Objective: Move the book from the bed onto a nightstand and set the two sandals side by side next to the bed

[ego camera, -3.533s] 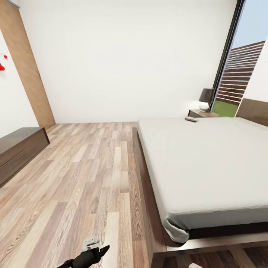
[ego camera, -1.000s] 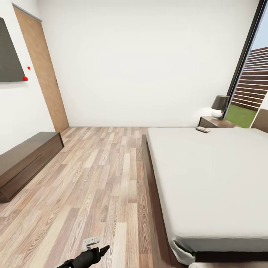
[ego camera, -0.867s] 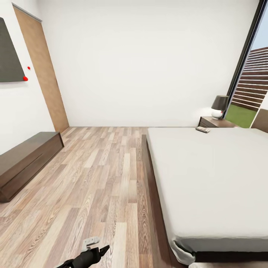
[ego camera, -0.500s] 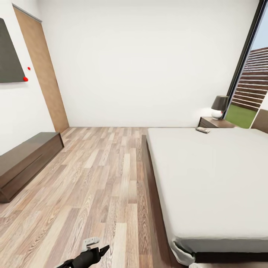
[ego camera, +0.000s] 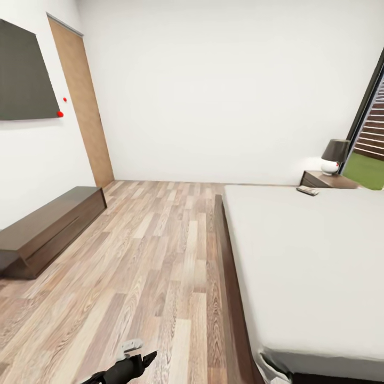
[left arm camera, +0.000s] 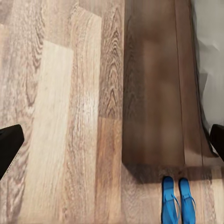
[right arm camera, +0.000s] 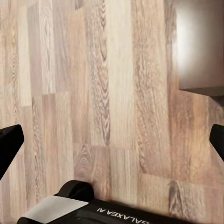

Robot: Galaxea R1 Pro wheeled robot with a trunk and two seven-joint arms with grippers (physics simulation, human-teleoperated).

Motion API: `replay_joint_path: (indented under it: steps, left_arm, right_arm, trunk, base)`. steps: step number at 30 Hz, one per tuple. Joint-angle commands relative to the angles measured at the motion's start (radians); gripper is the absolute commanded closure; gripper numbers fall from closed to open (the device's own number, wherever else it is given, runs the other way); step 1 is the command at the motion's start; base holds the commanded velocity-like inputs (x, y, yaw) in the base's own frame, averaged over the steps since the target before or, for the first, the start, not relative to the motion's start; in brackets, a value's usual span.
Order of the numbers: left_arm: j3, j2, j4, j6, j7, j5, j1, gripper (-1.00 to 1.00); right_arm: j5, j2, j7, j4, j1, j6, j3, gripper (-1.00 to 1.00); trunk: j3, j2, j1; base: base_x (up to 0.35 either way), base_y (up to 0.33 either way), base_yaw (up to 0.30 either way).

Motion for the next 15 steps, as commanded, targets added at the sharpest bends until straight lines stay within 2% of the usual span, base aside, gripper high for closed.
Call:
replay_joint_path:
  steps: [1, 15]
  left_arm:
    - [0.0, 0.0, 0.002, -0.004, -0.003, 0.0, -0.001, -1.0]
    - [0.0, 0.0, 0.002, -0.004, -0.003, 0.0, -0.001, -1.0]
  right_arm:
    - [0.01, 0.0, 0.003, 0.001, -0.001, 0.001, -0.009, -1.0]
    - [0.01, 0.0, 0.003, 0.001, -0.001, 0.001, -0.009, -1.0]
  trunk:
    - [-0.001, 0.0, 0.0]
    - [-0.001, 0.0, 0.0]
  base:
    - [0.0, 0.0, 0.289]
    - [0.0, 0.0, 0.291]
